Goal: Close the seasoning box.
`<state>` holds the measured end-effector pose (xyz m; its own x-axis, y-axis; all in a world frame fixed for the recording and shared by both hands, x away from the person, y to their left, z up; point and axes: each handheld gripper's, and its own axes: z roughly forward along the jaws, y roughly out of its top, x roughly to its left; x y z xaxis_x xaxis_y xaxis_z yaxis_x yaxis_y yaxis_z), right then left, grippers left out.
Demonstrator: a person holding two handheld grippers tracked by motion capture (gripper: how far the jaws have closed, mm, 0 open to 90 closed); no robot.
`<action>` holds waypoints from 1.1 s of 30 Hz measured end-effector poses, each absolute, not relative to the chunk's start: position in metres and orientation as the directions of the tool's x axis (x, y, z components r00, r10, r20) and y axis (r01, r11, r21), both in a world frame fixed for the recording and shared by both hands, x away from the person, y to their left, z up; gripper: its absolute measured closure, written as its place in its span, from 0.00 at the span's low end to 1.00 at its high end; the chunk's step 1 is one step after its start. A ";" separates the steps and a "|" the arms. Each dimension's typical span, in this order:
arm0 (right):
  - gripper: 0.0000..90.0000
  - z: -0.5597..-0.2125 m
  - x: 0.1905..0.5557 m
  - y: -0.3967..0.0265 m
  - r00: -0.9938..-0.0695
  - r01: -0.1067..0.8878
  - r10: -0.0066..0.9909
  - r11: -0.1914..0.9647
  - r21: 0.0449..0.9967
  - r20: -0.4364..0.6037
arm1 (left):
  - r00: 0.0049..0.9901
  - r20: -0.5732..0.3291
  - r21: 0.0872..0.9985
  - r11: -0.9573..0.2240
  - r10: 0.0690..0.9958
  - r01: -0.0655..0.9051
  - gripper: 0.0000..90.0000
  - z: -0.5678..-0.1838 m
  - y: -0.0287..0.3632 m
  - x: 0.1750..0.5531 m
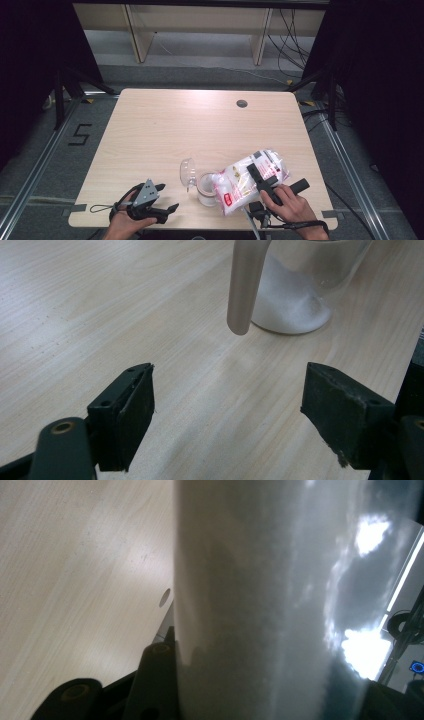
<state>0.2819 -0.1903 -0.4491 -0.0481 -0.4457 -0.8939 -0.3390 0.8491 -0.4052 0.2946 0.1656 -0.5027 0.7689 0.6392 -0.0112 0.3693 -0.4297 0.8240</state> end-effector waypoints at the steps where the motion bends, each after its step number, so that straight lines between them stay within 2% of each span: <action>1: 0.72 -0.448 0.282 -0.190 -0.040 -0.348 -0.461 0.838 -0.420 -0.887 | 0.770 -0.010 0.824 -0.430 0.638 0.368 0.23 -0.503 0.166 0.295; 5: 0.72 -0.449 0.280 -0.193 -0.035 -0.344 -0.427 0.854 -0.390 -0.904 | 0.768 -0.015 0.826 -0.426 0.640 0.371 0.23 -0.503 0.165 0.295; 6: 0.72 -0.446 0.280 -0.191 -0.016 -0.356 -0.465 0.830 -0.430 -0.885 | 0.770 -0.009 0.825 -0.431 0.637 0.366 0.23 -0.503 0.166 0.295; 26: 0.73 -0.444 0.274 -0.193 -0.008 -0.373 -0.434 0.837 -0.400 -0.901 | 0.767 -0.029 0.832 -0.410 0.641 0.375 0.23 -0.503 0.165 0.294; 33: 0.73 -0.446 0.273 -0.191 -0.009 -0.382 -0.436 0.833 -0.400 -0.900 | 0.771 -0.008 0.824 -0.432 0.636 0.365 0.23 -0.502 0.166 0.295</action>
<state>0.2729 -0.1912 -0.4459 -0.0094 -0.4364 -0.8997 -0.3823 0.8329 -0.4001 0.2948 0.1657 -0.5025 0.7712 0.6365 -0.0081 0.3654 -0.4322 0.8244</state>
